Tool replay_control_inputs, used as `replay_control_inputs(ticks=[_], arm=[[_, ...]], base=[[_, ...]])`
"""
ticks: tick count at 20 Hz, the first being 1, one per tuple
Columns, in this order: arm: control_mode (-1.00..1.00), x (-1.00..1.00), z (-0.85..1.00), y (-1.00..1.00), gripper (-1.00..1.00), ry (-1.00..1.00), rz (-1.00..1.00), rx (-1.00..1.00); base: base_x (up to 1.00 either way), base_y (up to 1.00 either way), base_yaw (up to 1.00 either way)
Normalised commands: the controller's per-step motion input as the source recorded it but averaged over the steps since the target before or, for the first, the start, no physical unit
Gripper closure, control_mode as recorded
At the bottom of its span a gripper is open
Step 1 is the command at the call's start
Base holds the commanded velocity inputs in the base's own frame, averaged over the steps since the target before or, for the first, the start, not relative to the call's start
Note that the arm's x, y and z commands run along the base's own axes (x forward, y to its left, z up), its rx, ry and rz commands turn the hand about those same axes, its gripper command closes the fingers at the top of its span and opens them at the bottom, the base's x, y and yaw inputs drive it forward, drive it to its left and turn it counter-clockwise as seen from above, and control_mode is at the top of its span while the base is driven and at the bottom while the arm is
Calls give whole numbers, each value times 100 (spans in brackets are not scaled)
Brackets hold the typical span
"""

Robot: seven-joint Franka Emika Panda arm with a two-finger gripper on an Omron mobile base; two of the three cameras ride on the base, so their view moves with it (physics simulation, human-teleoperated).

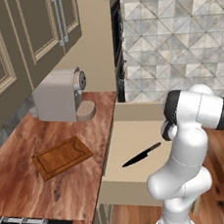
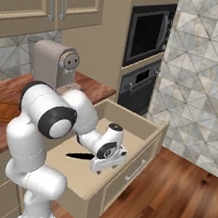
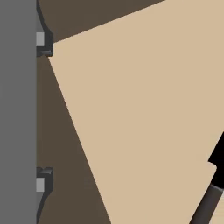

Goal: Pick up the knife from the drawer and place it on the cutting board. Then place the meat from the plate to the cutting board.

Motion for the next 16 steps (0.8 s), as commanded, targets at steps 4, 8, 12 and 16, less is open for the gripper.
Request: replay_control_inputs(ticks=[4,8,12,16], arm=[[-100,-23,-23,-49,-100,4,0,4],[-100,-4,-2,-27,-100,0,0,4],[-100,11,10,-5,-100,0,0,2],[-100,37,26,0,-100,0,0,1]], base=[[0,0,0],[0,0,0],[0,0,0],[0,0,0]])
